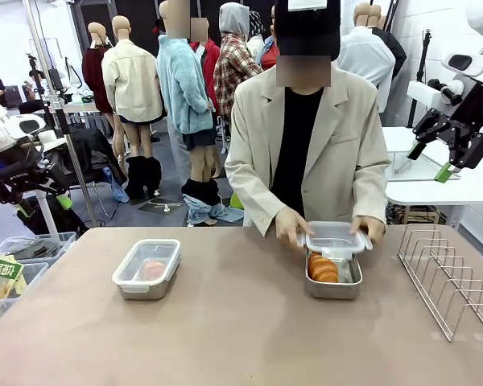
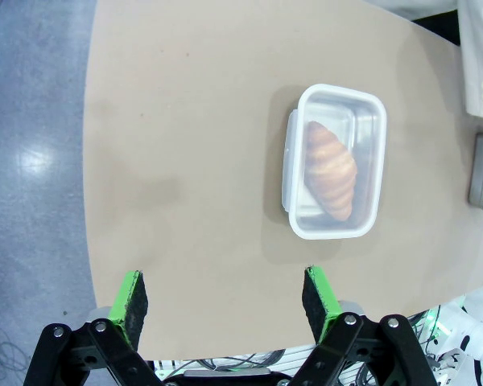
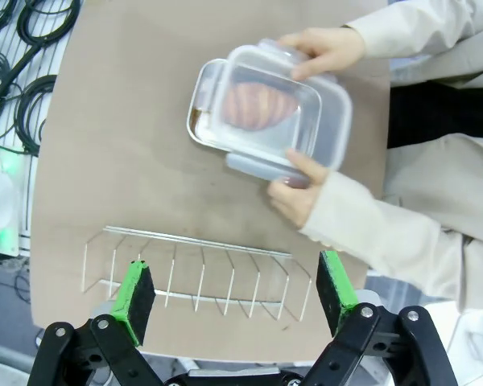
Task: Place the bread in airtight containers.
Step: Release when the human grabs the Airtight Container lid.
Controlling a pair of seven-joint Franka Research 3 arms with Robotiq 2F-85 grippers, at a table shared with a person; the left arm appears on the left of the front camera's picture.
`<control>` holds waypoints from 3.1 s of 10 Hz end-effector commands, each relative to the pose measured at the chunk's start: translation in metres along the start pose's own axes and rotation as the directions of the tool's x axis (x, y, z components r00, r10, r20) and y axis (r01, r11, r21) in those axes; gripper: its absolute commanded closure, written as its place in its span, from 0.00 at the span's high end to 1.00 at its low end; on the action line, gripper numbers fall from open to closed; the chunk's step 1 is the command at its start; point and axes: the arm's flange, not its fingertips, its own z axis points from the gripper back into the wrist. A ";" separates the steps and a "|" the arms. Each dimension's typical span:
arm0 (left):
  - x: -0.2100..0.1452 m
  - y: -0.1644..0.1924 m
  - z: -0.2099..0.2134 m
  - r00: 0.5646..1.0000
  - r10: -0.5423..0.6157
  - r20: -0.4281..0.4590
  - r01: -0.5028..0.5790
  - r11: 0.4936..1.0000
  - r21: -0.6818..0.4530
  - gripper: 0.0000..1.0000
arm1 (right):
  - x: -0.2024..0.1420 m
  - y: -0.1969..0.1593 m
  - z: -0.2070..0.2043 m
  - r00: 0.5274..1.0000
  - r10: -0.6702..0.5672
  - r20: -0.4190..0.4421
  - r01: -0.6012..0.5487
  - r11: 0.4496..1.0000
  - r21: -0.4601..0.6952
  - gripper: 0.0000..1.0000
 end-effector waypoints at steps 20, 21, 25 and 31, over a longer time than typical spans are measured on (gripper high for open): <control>0.001 0.001 0.002 1.000 -0.001 -0.001 0.001 1.000 0.016 1.00 | 0.000 0.000 0.001 1.000 0.002 -0.003 -0.002 1.000 0.013 1.00; 0.001 0.001 0.002 1.000 -0.001 -0.001 0.001 1.000 0.016 1.00 | 0.000 0.000 0.001 1.000 0.002 -0.003 -0.002 1.000 0.013 1.00; 0.001 0.001 0.002 1.000 -0.001 -0.001 0.001 1.000 0.016 1.00 | 0.000 0.000 0.001 1.000 0.002 -0.003 -0.002 1.000 0.013 1.00; 0.001 0.001 0.002 1.000 -0.001 -0.001 0.001 1.000 0.016 1.00 | 0.000 0.000 0.001 1.000 0.002 -0.003 -0.002 1.000 0.013 1.00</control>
